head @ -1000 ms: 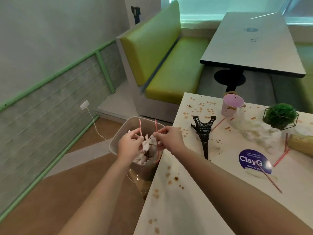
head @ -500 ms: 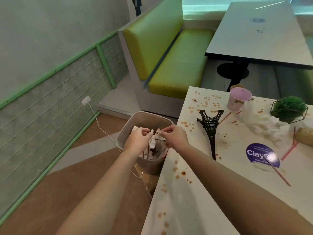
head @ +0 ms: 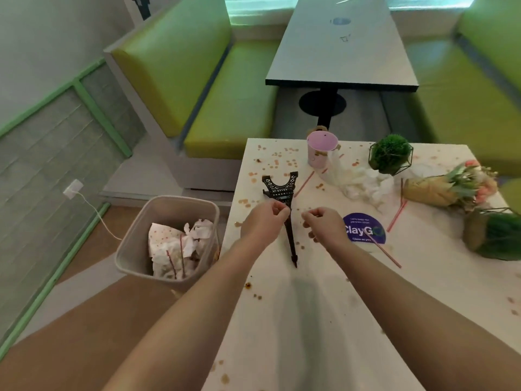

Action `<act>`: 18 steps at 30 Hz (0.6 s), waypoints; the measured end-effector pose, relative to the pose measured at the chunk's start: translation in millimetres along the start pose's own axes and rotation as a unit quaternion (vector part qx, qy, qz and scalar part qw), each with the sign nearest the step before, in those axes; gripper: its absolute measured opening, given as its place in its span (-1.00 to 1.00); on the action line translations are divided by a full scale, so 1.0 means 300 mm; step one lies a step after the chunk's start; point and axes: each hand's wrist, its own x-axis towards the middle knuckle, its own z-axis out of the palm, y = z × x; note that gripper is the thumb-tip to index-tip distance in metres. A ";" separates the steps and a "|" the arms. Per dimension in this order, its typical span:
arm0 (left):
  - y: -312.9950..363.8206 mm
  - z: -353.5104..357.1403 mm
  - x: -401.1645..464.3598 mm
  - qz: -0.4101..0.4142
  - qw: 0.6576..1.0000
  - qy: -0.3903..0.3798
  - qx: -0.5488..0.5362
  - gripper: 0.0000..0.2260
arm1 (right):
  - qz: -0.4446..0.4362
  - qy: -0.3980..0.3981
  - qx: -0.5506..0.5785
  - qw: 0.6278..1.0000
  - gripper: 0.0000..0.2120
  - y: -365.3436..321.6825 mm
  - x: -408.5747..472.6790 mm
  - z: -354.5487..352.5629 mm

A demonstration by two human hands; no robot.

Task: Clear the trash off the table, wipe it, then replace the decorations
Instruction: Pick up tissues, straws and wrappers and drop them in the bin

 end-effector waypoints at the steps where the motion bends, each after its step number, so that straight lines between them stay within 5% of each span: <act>1: 0.022 0.041 0.006 0.002 1.000 -0.014 0.002 -0.81 | 0.009 0.010 -0.007 1.000 -0.87 0.029 0.009 -0.037; 11: 0.115 0.392 0.047 -0.019 0.991 -0.126 0.032 -0.79 | 0.103 0.063 -0.139 0.983 -0.95 0.359 0.068 -0.366; 18: 0.159 0.556 0.029 -0.028 0.984 -0.173 0.026 -0.78 | 0.146 0.045 -0.199 0.968 -0.79 0.497 0.101 -0.478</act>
